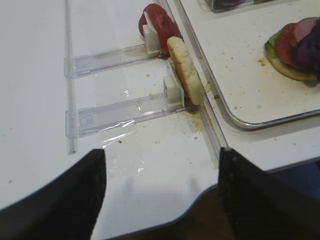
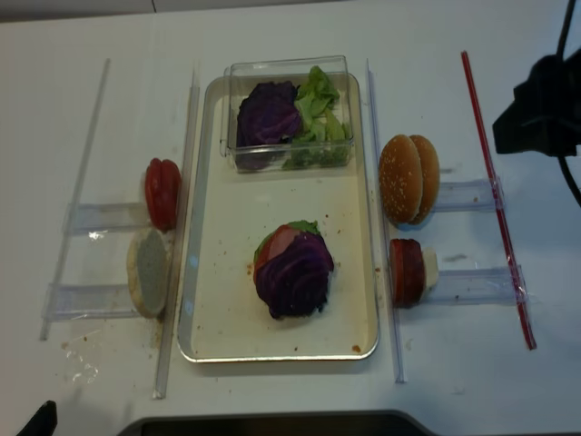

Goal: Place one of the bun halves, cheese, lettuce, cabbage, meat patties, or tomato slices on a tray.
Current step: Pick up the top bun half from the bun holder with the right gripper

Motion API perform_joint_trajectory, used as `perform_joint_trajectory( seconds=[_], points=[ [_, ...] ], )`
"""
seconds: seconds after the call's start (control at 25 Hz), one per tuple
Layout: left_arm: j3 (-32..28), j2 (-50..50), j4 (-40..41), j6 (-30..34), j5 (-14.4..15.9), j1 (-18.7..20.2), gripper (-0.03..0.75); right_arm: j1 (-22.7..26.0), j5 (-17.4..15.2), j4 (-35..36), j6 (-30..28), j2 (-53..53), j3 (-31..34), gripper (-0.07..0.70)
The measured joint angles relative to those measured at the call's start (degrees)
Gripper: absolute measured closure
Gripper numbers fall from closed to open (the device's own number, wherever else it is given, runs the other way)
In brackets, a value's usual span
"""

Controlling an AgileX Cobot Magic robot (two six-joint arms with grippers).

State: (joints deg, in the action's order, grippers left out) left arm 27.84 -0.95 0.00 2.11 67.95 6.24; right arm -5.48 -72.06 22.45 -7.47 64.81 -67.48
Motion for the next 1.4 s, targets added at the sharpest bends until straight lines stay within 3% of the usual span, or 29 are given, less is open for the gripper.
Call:
perform_joint_trajectory(
  seconds=[1.04, 1.4],
  points=[
    [0.00, 0.00, 0.00, 0.00, 0.00, 0.00, 0.276, 0.00, 0.92, 9.00, -3.72, 14.27, -1.05, 0.206],
    [0.00, 0.00, 0.00, 0.00, 0.00, 0.00, 0.276, 0.00, 1.05, 9.74, -3.76, 19.15, -4.98, 0.206]
  ],
)
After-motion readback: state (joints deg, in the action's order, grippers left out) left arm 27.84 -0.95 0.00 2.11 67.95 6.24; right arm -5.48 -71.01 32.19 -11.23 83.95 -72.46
